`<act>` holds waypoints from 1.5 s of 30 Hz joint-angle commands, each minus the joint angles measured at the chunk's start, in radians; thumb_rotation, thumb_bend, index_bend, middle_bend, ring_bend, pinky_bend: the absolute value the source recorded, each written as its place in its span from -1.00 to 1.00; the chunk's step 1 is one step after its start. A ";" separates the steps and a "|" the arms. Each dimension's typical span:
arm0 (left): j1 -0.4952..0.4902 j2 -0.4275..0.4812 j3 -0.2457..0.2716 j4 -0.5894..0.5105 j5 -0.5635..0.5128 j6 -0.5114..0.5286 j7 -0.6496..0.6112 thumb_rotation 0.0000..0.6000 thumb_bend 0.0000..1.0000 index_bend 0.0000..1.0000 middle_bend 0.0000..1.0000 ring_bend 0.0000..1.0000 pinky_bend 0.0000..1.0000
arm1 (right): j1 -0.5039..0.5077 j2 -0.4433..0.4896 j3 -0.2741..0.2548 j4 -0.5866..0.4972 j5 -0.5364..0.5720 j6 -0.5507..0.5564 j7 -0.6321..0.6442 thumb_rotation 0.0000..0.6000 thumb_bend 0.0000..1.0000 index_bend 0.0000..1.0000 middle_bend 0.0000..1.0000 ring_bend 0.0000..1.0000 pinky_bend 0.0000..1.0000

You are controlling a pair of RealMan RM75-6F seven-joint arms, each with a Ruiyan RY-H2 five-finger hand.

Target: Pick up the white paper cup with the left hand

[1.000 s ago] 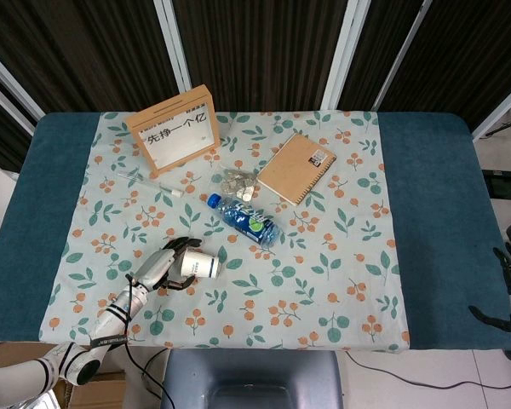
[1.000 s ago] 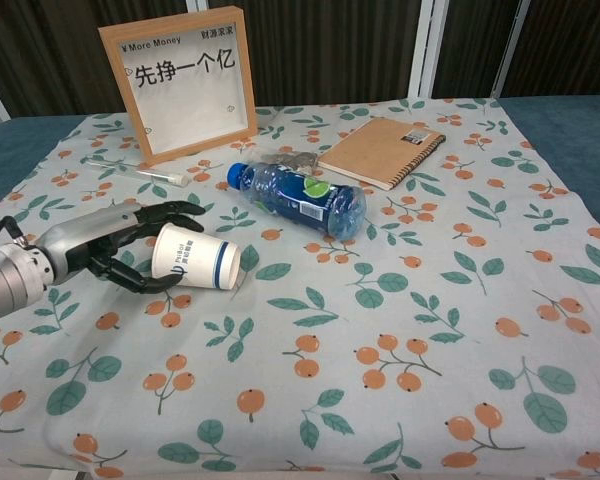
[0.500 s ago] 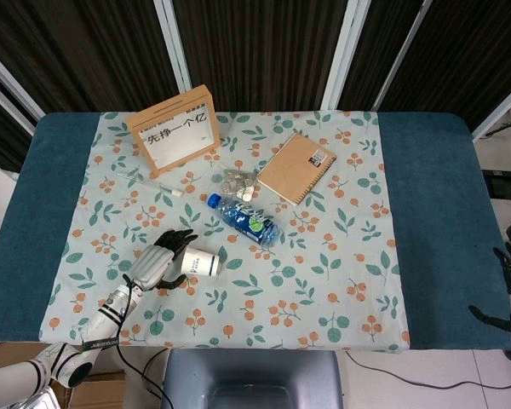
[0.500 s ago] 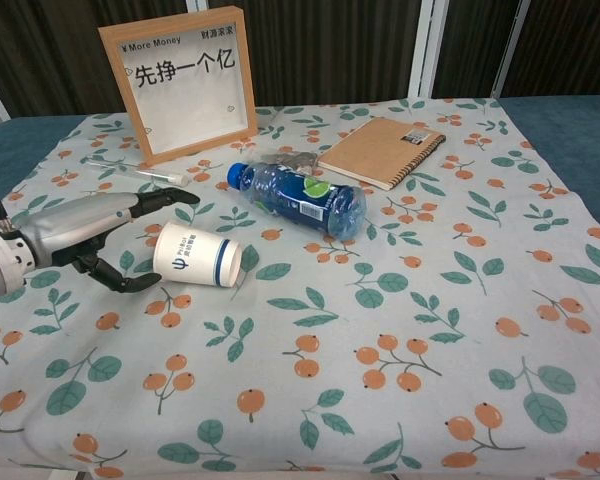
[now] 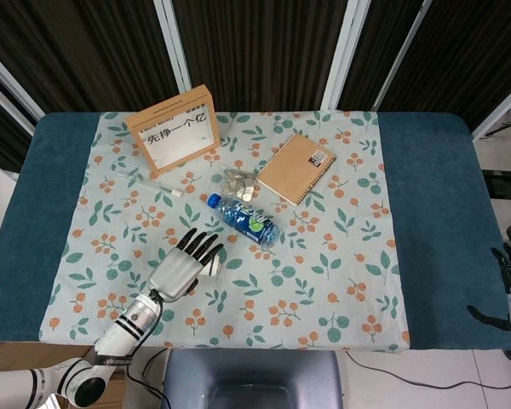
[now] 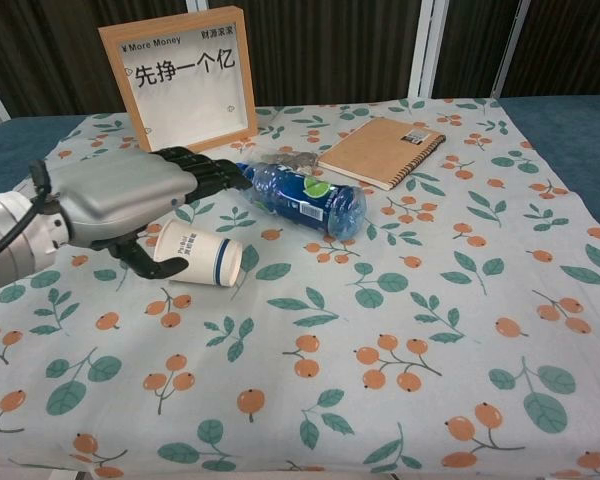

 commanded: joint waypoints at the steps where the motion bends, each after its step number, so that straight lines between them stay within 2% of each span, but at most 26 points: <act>1: -0.051 -0.080 -0.024 0.008 -0.116 0.012 0.145 1.00 -0.34 -1.00 -1.00 -1.00 -1.00 | 0.001 -0.003 -0.002 0.003 -0.003 -0.002 0.004 1.00 -0.80 -1.00 -1.00 -1.00 -1.00; 5: -0.083 -0.127 -0.026 0.053 -0.207 0.001 0.224 1.00 -0.34 -1.00 -1.00 -1.00 -1.00 | -0.001 -0.003 -0.003 0.009 -0.003 -0.001 0.010 1.00 -0.80 -1.00 -1.00 -1.00 -1.00; 11: -0.115 -0.157 -0.028 0.095 -0.303 -0.008 0.258 1.00 -0.34 -1.00 -0.93 -1.00 -1.00 | 0.000 -0.004 0.000 0.021 0.007 -0.009 0.024 1.00 -0.80 -1.00 -1.00 -1.00 -1.00; 17: -0.133 -0.156 -0.007 0.119 -0.336 -0.001 0.283 1.00 -0.35 -0.80 -0.72 -1.00 -1.00 | 0.004 -0.005 0.002 0.027 0.011 -0.020 0.028 1.00 -0.80 -1.00 -1.00 -1.00 -1.00; 22: -0.143 -0.165 0.007 0.147 -0.340 0.007 0.277 1.00 -0.34 -0.65 -0.56 -1.00 -1.00 | 0.008 -0.003 0.000 0.019 0.012 -0.029 0.023 1.00 -0.80 -1.00 -1.00 -1.00 -1.00; 28: -0.146 -0.176 0.020 0.178 -0.330 0.026 0.268 1.00 -0.28 -0.37 -0.43 -1.00 -1.00 | 0.007 -0.002 0.000 0.018 0.016 -0.030 0.021 1.00 -0.80 -1.00 -1.00 -1.00 -1.00; 33: -0.135 -0.178 0.026 0.186 -0.276 0.052 0.213 1.00 -0.23 -0.28 -0.36 -0.97 -1.00 | 0.006 0.001 0.000 0.016 0.017 -0.032 0.020 1.00 -0.80 -1.00 -1.00 -1.00 -1.00; 36: -0.119 -0.168 0.014 0.168 -0.234 0.058 0.119 1.00 -0.23 -0.26 -0.34 -0.95 -1.00 | 0.006 0.002 -0.001 0.014 0.017 -0.032 0.019 1.00 -0.80 -1.00 -1.00 -1.00 -1.00; 39: -0.090 -0.155 -0.010 0.146 -0.163 0.062 -0.068 1.00 -0.23 -0.26 -0.32 -0.93 -1.00 | 0.006 0.003 -0.001 0.013 0.017 -0.033 0.017 1.00 -0.80 -1.00 -1.00 -1.00 -1.00; 45: -0.017 -0.135 -0.095 0.122 -0.079 0.020 -0.624 1.00 -0.24 -0.27 -0.38 -0.97 -1.00 | 0.007 0.004 -0.003 0.007 0.016 -0.036 0.009 1.00 -0.80 -1.00 -1.00 -1.00 -1.00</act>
